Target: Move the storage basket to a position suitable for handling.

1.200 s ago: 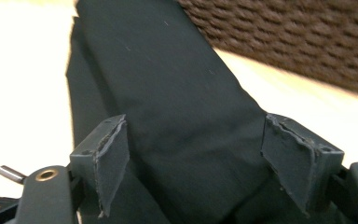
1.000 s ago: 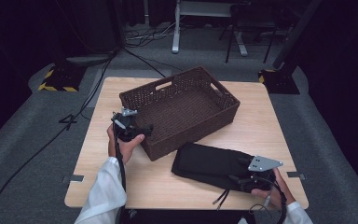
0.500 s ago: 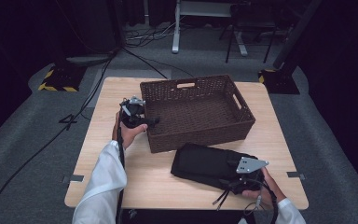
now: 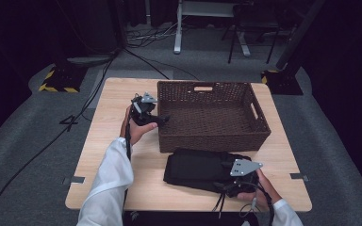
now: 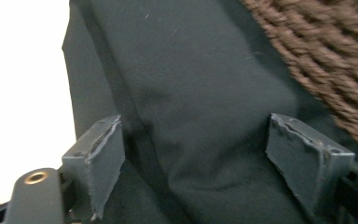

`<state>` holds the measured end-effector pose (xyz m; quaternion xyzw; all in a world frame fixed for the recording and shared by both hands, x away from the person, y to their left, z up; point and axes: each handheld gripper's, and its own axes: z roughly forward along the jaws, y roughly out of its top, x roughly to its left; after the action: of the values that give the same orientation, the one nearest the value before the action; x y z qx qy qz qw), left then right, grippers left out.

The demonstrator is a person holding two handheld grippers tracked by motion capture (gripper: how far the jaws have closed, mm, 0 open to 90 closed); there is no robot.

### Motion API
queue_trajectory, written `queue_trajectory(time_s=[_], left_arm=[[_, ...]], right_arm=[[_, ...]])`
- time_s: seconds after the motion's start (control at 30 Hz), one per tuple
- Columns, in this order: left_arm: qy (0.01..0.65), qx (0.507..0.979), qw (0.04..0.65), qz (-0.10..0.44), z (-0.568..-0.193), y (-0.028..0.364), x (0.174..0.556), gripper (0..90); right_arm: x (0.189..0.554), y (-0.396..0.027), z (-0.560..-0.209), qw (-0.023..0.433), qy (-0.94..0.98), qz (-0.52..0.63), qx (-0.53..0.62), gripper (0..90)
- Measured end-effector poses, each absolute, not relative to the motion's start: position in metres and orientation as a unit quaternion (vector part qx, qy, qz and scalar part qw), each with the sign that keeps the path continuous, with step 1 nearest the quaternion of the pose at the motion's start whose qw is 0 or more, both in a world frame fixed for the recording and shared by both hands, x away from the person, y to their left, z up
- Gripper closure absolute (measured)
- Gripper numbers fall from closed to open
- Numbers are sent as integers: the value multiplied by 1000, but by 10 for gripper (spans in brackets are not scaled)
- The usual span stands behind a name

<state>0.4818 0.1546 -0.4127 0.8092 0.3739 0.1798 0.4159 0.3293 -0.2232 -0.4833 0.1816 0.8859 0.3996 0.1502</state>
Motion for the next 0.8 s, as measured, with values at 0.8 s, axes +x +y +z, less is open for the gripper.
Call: queue_trajectory(time_s=[0.8], left_arm=[[304,858,399,111,-479,110,357,170]], right_arm=[[343,-284,-481,147,830,387,374,112]])
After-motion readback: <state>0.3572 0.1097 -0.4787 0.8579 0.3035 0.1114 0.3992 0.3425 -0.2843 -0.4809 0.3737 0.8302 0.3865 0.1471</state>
